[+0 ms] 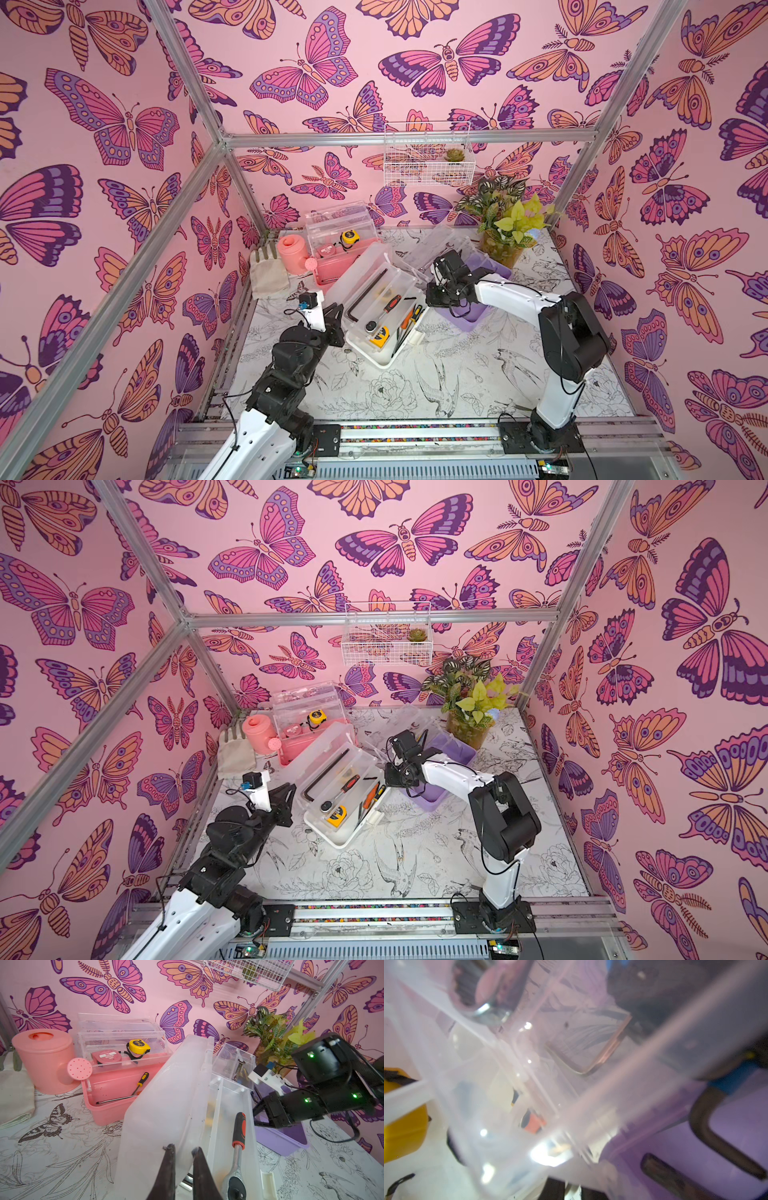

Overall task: Close toolboxes
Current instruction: Close the toolbox lid.

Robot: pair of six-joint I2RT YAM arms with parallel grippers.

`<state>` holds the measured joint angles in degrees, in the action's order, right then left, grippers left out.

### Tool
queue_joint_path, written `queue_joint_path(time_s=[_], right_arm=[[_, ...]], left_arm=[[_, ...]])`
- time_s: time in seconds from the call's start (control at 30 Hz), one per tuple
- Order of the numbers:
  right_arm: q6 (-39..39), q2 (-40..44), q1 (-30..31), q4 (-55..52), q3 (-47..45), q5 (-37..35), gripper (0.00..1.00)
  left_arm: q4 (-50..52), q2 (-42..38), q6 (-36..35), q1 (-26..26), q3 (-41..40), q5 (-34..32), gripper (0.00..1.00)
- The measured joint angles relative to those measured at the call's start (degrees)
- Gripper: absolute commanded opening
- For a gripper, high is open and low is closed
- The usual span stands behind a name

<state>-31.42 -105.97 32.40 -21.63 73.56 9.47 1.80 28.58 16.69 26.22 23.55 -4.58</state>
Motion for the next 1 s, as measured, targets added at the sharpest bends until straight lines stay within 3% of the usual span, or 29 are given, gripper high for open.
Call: queue_joint_path(time_s=[0.13, 0.27, 0.53, 0.8, 1.0], right_arm=[[-0.3, -1.1, 0.0, 3.5, 0.3, -0.3, 0.02], [-3.0, -2.4, 0.4, 7.5, 0.5, 2.4, 0.02], [-4.6, -3.2, 2.7, 9.8, 0.4, 6.9, 0.06], [-4.6, -3.0, 2.7, 9.7, 0.4, 7.4, 0.23], [-3.9, 0.6, 2.6, 7.1, -0.2, 7.3, 0.31]], left_arm=[[1.7, 0.0, 0.4, 3.4, 0.1, 0.9, 0.31], [5.2, 1.1, 4.3, 7.3, -0.2, 8.1, 0.43], [7.3, 1.7, 7.2, 8.0, -0.4, 11.4, 0.51], [7.1, 4.1, 8.3, 8.0, 0.2, 8.9, 0.65], [5.6, 9.3, 9.0, 7.7, 2.4, 6.2, 0.73]])
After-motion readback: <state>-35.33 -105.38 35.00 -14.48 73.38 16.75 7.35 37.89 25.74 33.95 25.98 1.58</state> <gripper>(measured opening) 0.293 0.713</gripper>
